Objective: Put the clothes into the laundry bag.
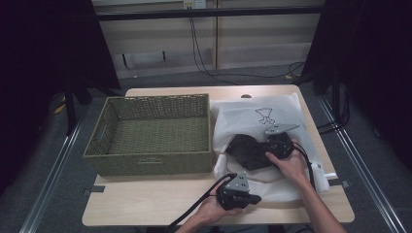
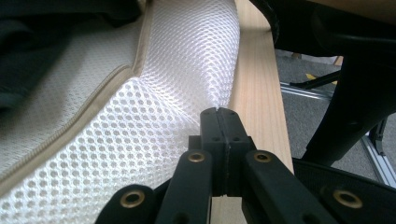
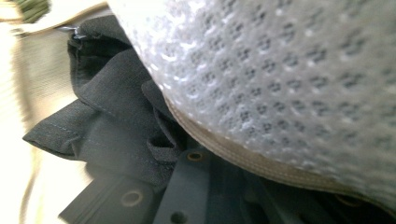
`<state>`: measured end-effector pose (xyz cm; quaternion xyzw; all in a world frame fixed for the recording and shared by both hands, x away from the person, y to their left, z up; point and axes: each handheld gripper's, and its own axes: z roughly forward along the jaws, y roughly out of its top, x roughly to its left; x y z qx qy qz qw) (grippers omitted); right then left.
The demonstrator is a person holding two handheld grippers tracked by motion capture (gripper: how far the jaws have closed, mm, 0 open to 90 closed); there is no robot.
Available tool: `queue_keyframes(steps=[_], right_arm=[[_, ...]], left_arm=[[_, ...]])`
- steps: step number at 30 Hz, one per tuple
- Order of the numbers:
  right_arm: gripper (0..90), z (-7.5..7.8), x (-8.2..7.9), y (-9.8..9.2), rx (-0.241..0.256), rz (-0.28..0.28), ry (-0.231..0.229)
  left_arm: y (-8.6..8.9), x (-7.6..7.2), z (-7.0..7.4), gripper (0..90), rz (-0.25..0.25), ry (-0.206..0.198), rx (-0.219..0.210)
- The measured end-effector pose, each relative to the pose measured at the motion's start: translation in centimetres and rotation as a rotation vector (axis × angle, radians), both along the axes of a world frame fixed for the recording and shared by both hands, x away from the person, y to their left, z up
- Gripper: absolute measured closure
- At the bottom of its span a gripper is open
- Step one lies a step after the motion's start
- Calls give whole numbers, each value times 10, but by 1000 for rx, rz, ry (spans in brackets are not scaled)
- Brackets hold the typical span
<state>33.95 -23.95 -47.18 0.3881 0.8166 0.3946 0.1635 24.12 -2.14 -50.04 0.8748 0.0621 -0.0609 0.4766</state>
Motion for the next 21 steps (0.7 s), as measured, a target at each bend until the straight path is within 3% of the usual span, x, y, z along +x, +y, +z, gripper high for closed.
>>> queue_keyframes(steps=[8, 13, 18, 21], right_arm=[[900, 2, 28, -5, 34, -50, -20], [900, -3, 40, -9, 51, -91, -31], [896, -3, 36, -10, 54, -75, -26], [836, 1, 27, -10, 64, -50, -16]], left_arm=[[-4, -5, -1, 900, -34, -8, 10], [-6, -8, -2, 900, -40, 12, -3], [-4, -3, -3, 900, -21, 14, 4], [-2, -1, -3, 897, -6, 28, 3]])
